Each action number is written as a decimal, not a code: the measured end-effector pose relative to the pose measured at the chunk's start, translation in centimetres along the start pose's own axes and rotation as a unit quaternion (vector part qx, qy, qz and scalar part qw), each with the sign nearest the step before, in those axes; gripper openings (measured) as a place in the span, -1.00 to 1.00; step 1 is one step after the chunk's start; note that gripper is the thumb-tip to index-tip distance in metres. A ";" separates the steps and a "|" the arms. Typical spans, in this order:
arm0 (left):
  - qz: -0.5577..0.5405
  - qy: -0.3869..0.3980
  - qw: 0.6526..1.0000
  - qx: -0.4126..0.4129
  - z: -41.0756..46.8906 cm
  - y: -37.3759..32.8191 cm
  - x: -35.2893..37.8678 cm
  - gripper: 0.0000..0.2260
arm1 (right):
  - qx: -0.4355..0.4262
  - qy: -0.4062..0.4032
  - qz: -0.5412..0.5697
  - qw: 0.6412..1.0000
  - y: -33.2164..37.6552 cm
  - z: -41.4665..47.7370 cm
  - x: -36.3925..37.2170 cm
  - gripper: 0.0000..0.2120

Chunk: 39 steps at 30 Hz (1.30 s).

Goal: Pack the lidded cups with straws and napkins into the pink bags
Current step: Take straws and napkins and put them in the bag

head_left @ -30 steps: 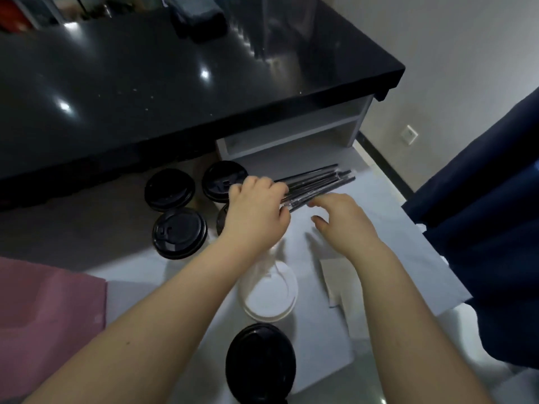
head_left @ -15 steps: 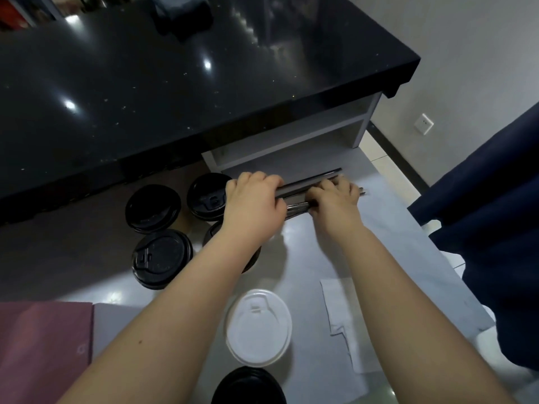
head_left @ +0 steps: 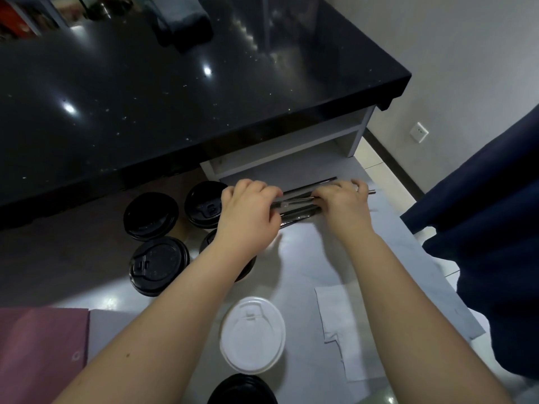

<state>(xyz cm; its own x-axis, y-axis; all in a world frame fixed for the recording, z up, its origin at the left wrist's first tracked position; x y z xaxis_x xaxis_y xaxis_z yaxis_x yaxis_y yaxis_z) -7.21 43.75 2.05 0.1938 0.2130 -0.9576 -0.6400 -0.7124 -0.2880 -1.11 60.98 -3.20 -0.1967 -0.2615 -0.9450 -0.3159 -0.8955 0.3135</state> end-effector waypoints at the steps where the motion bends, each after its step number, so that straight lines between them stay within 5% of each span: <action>1: -0.002 -0.001 1.000 0.000 0.0 0.1 -0.3 -0.69 | 0.001 0.011 -0.015 1.000 -0.2 -0.1 -0.4 -0.79; 12: 0.009 -0.013 1.000 0.008 -0.4 -0.4 -4.8 -0.60 | -0.056 0.113 -0.061 0.990 3.1 -2.9 -6.4 -0.91; 18: 0.018 -0.048 0.999 0.014 -3.5 0.7 -9.3 -0.55 | -0.120 0.064 -0.117 0.984 8.0 -4.1 -10.0 -0.88; 29: 0.062 -0.137 0.988 -0.044 -13.4 8.6 -19.6 -0.56 | -0.238 0.009 -0.153 0.959 23.3 -3.9 -13.4 -0.97; 33: 0.068 -0.153 0.983 -0.074 -18.2 12.8 -21.6 -0.56 | -0.286 0.019 -0.126 0.950 29.4 -5.1 -12.3 -0.85; 39: 0.071 -0.148 0.979 -0.120 -25.9 19.8 -23.2 -0.53 | -0.277 0.034 -0.112 0.954 37.6 -8.2 -10.4 -0.84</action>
<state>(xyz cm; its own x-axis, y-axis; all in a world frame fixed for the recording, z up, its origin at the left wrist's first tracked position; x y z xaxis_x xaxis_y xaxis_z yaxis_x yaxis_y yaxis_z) -5.17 7.38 18.63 -0.1302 0.2593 -0.9570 -0.4444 -0.8781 -0.1775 -3.35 27.12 17.64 -0.1161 -0.0477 -0.9921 0.1992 -0.9797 0.0238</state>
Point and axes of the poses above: each hand's wrist, its own z-axis towards the middle knuckle, its own x-axis out of the palm, y = z × x, the point moved 4 cm from there along z, towards the middle knuckle, and after that the axes turned 6 degrees about y, right-handed, at the moved point
